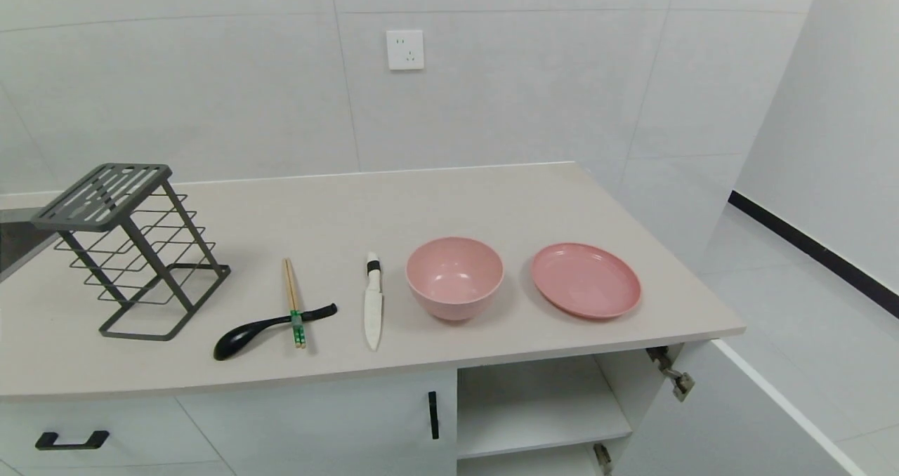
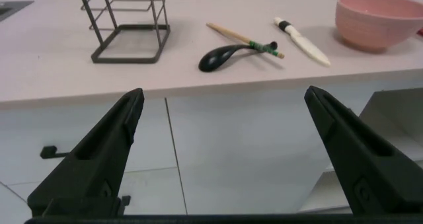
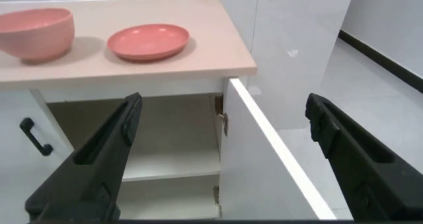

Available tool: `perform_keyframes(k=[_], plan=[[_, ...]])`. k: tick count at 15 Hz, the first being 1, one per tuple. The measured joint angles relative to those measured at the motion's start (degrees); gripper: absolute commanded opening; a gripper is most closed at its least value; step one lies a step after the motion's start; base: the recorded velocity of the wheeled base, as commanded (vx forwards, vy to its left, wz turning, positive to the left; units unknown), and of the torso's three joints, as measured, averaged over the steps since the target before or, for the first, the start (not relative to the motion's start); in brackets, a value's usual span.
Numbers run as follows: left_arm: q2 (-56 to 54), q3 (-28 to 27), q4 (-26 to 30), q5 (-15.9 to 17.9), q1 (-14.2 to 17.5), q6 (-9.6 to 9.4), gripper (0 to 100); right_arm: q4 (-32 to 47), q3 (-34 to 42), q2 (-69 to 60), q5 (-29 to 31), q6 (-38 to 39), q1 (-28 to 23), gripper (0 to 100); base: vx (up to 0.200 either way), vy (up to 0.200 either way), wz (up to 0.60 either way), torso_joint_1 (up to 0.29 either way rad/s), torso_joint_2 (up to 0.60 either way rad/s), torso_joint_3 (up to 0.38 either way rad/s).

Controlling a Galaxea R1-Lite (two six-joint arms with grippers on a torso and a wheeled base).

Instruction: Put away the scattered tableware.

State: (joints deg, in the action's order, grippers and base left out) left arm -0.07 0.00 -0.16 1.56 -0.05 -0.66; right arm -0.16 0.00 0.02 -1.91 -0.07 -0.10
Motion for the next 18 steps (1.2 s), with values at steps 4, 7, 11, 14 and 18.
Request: perform_keyframes(k=[4,7,11,14,18], plan=[[0.0,0.0,0.02,0.13,0.05,-0.51,100,0.0,0.0,0.0,-0.05,-0.06,0.0,100,0.0,0.0,0.0,0.267,-0.58,-0.308],[0.0,0.0,-0.05,0.35,0.05,-0.54,100,-0.02,0.0,0.0,-0.07,-0.09,0.0,100,0.0,0.0,0.0,0.266,-0.58,-0.305],[0.0,0.0,0.0,0.4,0.05,-0.45,100,0.02,0.0,0.0,-0.16,-0.71,0.0,100,0.0,0.0,0.0,0.035,-0.08,-0.04],[0.0,0.0,-0.02,0.55,0.05,-0.76,100,-0.16,0.0,0.0,-0.38,-2.13,-0.04,100,0.0,0.0,0.0,0.0,0.0,0.0],[0.0,0.0,0.0,0.68,0.05,-0.9,100,-14.77,-0.71,0.05,-0.73,-1.95,-0.11,100,0.0,0.0,0.0,0.0,0.0,0.0]])
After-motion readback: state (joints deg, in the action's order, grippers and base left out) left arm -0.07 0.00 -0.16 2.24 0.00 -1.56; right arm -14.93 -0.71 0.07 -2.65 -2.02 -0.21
